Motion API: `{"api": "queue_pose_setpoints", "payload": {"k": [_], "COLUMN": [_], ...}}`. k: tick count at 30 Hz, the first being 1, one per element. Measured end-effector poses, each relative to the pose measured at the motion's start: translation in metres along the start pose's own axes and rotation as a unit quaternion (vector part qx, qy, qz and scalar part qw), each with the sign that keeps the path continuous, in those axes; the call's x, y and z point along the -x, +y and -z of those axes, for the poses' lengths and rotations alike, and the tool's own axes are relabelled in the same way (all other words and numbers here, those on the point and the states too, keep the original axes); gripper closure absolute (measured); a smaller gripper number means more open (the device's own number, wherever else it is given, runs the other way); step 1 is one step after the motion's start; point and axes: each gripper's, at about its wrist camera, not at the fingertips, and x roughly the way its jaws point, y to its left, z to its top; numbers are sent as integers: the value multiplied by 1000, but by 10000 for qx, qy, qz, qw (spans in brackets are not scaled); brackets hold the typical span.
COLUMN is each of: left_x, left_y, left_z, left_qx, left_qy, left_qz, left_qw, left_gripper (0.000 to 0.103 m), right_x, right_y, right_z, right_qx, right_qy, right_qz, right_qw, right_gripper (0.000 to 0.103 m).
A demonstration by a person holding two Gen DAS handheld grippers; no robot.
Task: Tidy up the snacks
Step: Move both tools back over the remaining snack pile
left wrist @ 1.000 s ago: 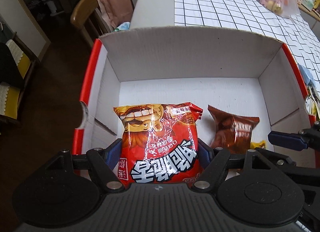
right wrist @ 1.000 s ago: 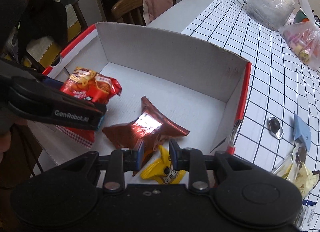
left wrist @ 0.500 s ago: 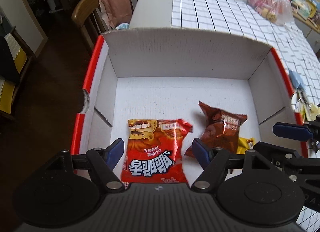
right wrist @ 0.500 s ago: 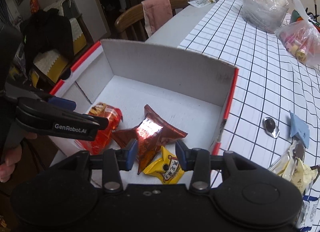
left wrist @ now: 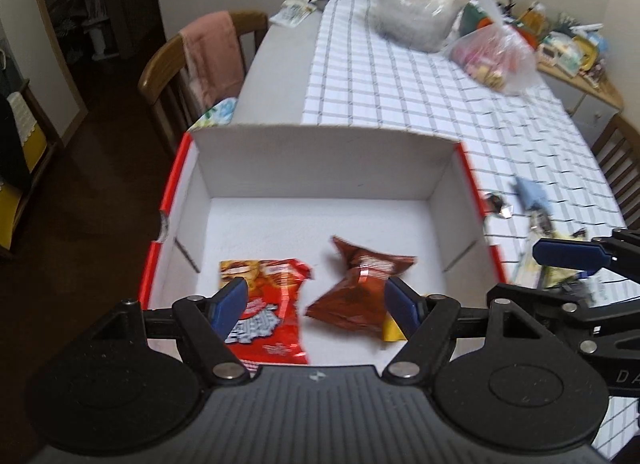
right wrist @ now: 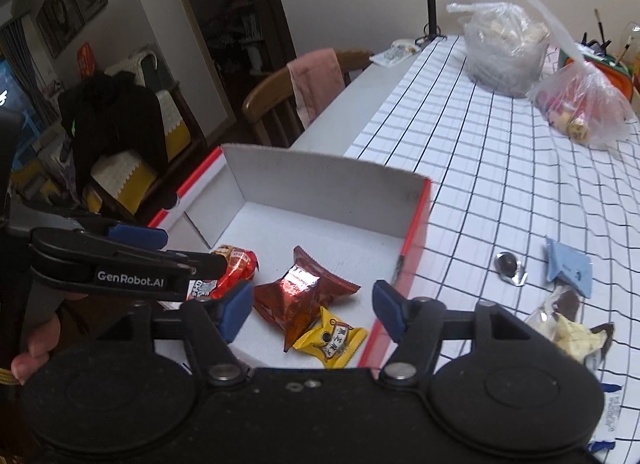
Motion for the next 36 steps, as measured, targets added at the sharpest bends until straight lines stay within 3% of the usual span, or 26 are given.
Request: {"api": "queue_pose_setpoints", "payload": {"k": [8, 15, 18, 29, 36], "left_x": [24, 36, 38, 16, -13], "left_y": [-34, -72, -90, -162, -201], "left_z": [3, 9, 13, 24, 28], "left_qx": [-80, -118, -122, -254, -346], "left_qy": [-294, -533, -587, -389, -182], "left_qz": [173, 397, 550, 1066, 921], "left_qw": [9994, 9977, 9967, 9932, 9950], "left_gripper": [26, 23, 19, 5, 5], "right_x": [44, 78, 92, 118, 115], "right_y": [-28, -61, -75, -137, -184], "right_z": [13, 34, 47, 92, 116], "right_qx": [-128, -240, -300, -557, -503], "right_qy": [-344, -466, -516, -397, -155], "right_qz": [48, 270, 363, 766, 1025], "right_qw": [9993, 9983, 9976, 9947, 9933], "right_gripper": [20, 14, 6, 1, 1]}}
